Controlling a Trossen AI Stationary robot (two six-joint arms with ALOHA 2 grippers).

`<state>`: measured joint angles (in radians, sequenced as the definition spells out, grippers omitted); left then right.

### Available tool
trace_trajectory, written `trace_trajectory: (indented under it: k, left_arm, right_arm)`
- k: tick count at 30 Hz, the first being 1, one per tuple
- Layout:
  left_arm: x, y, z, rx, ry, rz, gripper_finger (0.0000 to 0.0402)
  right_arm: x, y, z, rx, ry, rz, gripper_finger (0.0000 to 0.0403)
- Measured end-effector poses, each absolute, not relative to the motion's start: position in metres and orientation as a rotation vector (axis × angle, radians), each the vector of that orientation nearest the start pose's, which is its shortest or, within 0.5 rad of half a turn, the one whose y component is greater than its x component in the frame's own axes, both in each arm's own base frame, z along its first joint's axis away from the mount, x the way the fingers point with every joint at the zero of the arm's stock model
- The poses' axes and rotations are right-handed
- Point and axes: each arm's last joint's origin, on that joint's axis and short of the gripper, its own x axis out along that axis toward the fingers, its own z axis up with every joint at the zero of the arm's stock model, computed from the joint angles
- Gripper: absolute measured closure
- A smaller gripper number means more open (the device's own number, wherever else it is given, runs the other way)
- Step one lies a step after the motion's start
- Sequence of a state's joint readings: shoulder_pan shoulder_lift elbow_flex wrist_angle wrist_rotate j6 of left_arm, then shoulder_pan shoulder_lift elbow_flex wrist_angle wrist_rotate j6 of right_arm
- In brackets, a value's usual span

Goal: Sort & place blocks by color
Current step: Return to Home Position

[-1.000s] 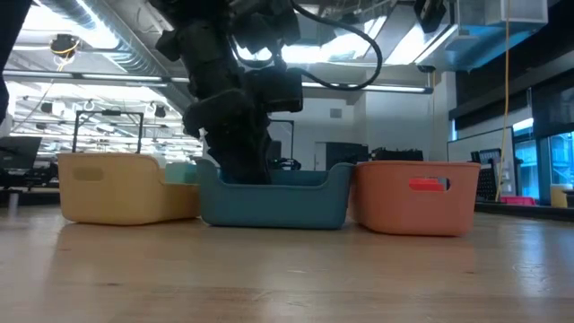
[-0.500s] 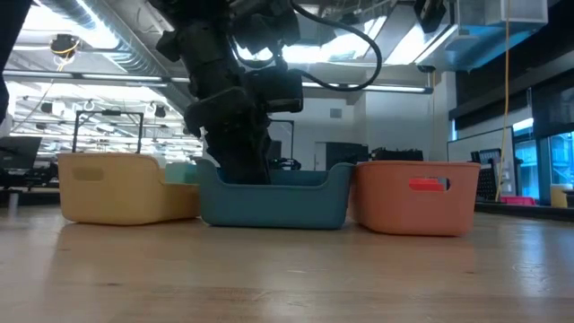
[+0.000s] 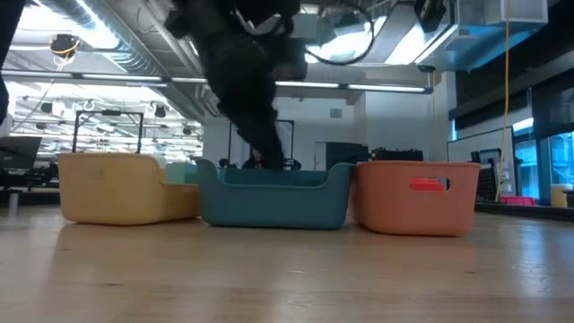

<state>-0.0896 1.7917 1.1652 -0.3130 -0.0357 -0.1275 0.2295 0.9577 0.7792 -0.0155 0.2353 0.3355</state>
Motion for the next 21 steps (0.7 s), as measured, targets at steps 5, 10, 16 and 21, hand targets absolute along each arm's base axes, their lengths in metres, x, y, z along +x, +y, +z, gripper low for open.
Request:
trace_trajectory:
  k: [5,10,16,21]
  left_arm:
    - [0.36,-0.031,0.211,-0.06,0.906,0.002,0.0195]
    - [0.348,-0.03,0.242,-0.066,0.827,0.008,0.0195]
    - [0.323,-0.028,0.284,-0.082,0.701,0.044,0.0197]
    - [0.3,-0.025,0.314,-0.125,0.502,0.079,0.0211]
  right_arm:
    - [0.21,0.042,0.317,0.292,0.184,-0.038,0.0403]
    - [0.21,0.042,0.316,0.292,0.187,-0.038,0.0403]
    - [0.211,0.042,0.315,0.291,0.195,-0.039,0.0403]
    - [0.212,0.043,0.314,0.291,0.199,-0.04,0.0403]
